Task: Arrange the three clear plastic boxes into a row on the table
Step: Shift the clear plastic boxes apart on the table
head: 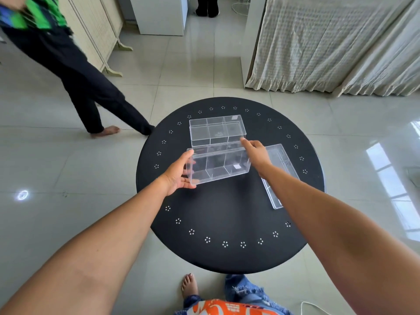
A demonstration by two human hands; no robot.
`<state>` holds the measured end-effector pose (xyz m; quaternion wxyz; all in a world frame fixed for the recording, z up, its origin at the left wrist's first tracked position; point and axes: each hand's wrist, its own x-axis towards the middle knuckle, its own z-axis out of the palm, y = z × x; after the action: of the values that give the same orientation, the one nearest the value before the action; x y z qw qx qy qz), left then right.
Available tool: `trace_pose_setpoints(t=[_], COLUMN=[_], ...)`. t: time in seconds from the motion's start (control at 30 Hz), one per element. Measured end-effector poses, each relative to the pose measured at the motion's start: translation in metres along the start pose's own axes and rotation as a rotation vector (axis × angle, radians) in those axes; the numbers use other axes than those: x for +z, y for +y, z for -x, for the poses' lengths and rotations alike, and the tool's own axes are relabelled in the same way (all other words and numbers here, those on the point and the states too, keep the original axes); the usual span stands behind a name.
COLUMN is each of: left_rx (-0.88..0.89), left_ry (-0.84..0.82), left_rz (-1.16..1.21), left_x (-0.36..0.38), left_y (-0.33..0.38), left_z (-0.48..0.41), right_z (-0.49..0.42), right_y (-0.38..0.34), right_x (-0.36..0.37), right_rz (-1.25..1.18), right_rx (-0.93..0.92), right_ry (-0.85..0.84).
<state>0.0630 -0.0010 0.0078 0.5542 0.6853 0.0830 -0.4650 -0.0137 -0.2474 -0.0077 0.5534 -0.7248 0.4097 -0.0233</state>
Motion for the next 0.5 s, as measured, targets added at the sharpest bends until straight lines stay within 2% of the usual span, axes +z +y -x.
trace_pose_setpoints(t=[0.23, 0.5], left_rx=[-0.243, -0.246], left_ry=[-0.005, 0.074], left_rz=[0.028, -0.022], left_x=[-0.006, 0.003], left_y=[0.008, 0.001], left_z=[-0.002, -0.002], right_z=[0.009, 0.022], right_y=[0.011, 0.023], right_x=[-0.003, 0.005], right_rz=[0.128, 0.189], right_rx=[0.026, 0.117], right_ry=[-0.041, -0.063])
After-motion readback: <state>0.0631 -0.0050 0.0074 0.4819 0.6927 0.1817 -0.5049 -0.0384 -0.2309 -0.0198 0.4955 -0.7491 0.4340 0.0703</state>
